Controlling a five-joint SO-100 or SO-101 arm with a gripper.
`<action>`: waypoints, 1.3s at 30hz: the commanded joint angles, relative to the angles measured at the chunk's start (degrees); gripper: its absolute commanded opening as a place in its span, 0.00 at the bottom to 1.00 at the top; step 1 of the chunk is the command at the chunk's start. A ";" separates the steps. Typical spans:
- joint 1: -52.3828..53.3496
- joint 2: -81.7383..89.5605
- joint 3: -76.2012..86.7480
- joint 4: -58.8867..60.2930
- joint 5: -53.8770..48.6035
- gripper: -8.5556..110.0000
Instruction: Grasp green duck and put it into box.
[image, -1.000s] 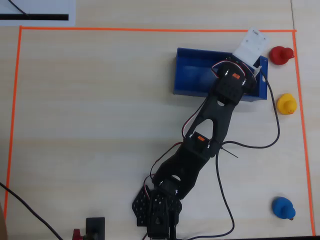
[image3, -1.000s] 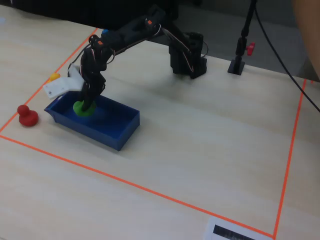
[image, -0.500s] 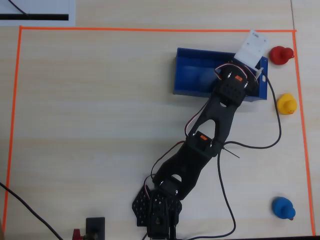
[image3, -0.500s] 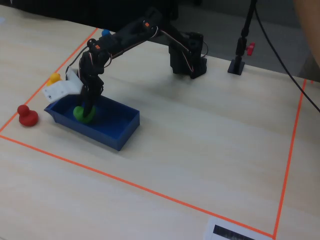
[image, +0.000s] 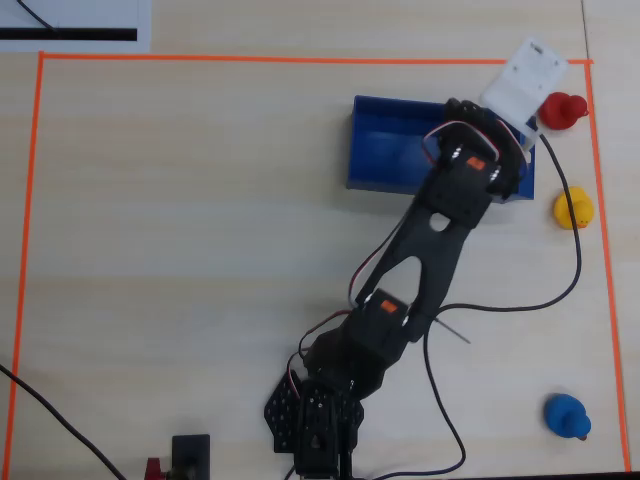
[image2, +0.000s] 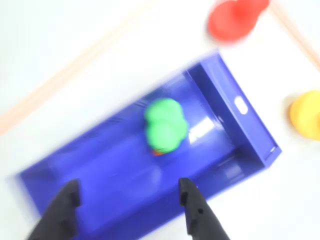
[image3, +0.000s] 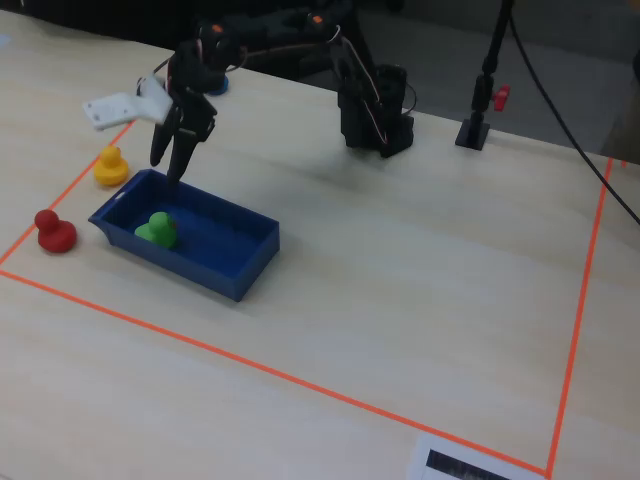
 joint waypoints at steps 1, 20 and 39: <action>-9.14 22.50 16.17 1.85 2.11 0.12; -37.09 97.82 105.64 6.33 -6.77 0.07; -36.12 111.53 118.12 14.50 -9.40 0.07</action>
